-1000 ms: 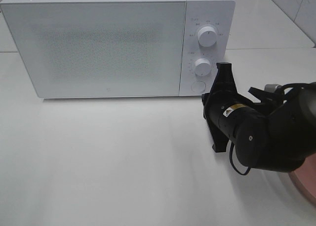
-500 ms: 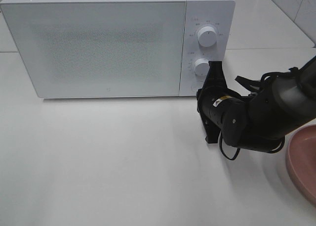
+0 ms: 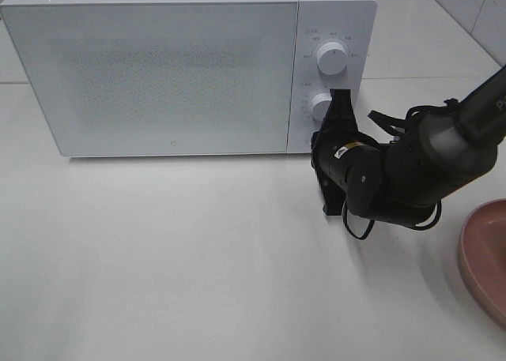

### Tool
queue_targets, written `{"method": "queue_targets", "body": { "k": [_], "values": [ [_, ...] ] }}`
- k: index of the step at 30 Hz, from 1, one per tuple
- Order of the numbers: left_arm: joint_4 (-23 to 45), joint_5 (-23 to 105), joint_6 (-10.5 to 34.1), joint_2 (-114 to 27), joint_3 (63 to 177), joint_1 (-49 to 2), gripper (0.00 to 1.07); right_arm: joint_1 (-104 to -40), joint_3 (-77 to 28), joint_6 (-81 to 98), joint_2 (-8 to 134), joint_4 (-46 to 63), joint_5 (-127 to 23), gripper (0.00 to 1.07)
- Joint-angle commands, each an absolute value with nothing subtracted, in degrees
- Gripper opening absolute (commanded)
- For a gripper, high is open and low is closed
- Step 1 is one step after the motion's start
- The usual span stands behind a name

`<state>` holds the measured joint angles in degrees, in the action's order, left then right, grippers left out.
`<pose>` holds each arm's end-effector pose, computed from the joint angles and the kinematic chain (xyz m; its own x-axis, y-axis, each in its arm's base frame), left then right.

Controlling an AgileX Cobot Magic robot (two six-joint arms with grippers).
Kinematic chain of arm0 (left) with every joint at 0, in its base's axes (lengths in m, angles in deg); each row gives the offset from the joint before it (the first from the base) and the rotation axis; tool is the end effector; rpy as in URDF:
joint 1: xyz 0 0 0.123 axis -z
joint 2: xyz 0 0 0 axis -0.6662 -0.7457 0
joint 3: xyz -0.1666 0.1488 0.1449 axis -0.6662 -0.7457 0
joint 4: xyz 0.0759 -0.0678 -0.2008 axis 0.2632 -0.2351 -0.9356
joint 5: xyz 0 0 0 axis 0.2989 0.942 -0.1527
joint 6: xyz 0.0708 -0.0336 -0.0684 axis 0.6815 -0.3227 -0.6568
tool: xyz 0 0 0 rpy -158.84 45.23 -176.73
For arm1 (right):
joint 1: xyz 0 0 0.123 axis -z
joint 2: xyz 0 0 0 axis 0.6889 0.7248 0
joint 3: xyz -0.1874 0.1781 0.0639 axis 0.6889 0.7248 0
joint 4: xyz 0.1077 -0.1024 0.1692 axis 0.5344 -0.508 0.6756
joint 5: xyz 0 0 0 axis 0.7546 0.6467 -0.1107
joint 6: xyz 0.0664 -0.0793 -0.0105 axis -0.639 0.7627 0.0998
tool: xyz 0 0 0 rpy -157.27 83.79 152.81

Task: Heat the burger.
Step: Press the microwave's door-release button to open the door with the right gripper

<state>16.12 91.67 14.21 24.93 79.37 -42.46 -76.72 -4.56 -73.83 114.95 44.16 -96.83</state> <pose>-0.0022 -0.0153 0.2620 -0.4472 0.0241 -0.8941 0.1318 0.9905 -0.0392 0.3246 0.1583 0.0917 -0.0787 0.9966 0.0247 0.3891 0.0078 0.9211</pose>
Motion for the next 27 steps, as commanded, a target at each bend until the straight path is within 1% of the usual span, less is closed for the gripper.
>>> {"method": "queue_targets", "body": {
  "k": [1, 27],
  "values": [
    [15.83, 90.81, 14.04, 25.9, 79.2, -42.24, 1.0, -75.86, -5.77, -73.2, 115.69, 43.41, -96.95, 0.0],
    [15.83, 90.81, 14.04, 25.9, 79.2, -42.24, 1.0, -75.46, -8.75, -71.6, 117.81, 43.98, -102.67, 0.0]
  ]
}}
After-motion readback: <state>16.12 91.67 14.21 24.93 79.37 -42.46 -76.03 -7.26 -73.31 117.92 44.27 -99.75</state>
